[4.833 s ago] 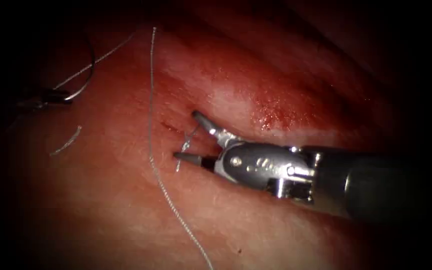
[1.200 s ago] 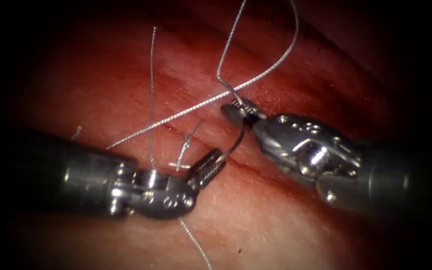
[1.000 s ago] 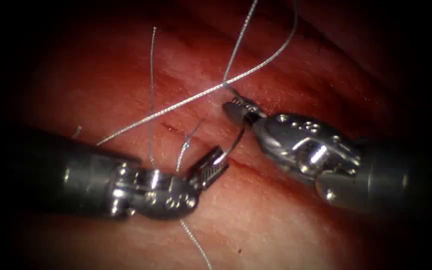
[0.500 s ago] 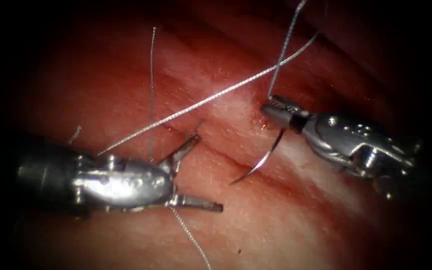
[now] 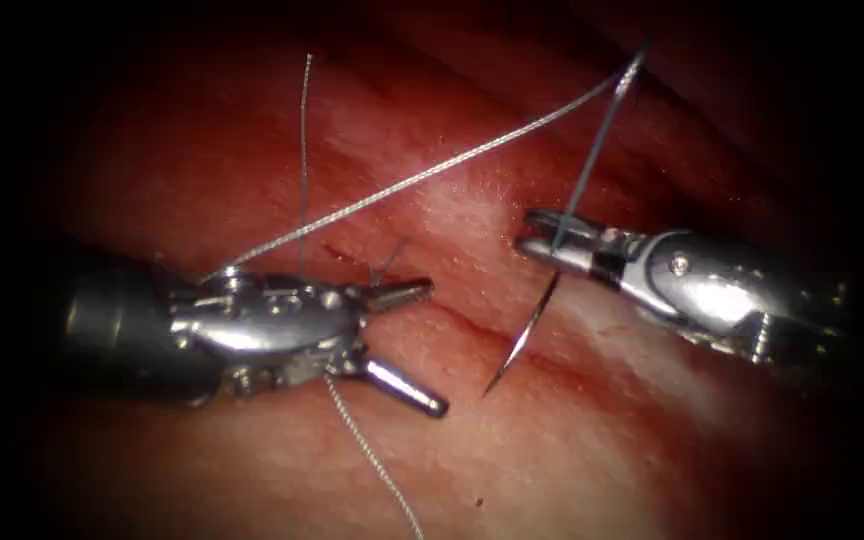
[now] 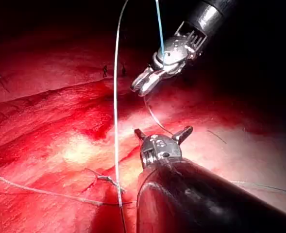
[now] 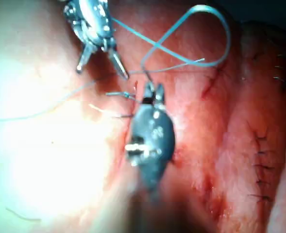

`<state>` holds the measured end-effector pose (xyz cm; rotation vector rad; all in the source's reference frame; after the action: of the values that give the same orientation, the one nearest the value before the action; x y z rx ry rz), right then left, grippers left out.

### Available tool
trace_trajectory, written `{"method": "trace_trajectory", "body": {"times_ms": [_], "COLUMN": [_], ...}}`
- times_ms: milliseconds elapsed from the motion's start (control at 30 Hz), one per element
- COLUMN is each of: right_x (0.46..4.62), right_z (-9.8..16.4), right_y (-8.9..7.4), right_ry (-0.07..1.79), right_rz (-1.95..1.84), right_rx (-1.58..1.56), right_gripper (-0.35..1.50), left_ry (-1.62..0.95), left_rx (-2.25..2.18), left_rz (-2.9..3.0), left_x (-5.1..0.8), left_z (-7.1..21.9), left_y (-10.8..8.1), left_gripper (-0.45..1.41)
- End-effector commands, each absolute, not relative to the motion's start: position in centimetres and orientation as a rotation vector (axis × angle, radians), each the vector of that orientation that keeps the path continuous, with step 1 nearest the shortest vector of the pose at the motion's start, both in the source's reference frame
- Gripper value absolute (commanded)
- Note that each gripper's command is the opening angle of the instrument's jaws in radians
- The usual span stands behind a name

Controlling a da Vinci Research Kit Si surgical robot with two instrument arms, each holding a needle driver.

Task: Wound Closure

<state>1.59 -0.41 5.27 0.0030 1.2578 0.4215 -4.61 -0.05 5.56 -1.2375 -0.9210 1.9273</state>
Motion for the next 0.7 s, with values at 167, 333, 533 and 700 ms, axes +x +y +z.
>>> {"method": "trace_trajectory", "body": {"times_ms": [167,333,533,700], "right_x": [1.75,1.84,1.98,2.03], "right_z": [5.27,5.21,5.14,5.09], "right_y": [-0.48,-0.52,-0.53,-0.51], "right_ry": [1.298,1.328,1.342,1.371], "right_rz": [0.353,0.307,0.285,0.288], "right_rx": [-0.019,-0.037,-0.066,-0.070], "right_gripper": [-0.35,-0.35,-0.35,-0.35], "left_ry": [-0.931,-0.978,-1.036,-1.071], "left_rx": [-1.205,-1.187,-1.214,-1.213], "left_rz": [1.901,1.874,1.891,1.885], "left_x": [-4.70,-4.81,-4.93,-4.91], "left_z": [5.72,5.80,5.81,5.85], "left_y": [-0.11,-0.24,-0.31,-0.27], "left_gripper": [1.08,1.01,1.01,1.01]}}
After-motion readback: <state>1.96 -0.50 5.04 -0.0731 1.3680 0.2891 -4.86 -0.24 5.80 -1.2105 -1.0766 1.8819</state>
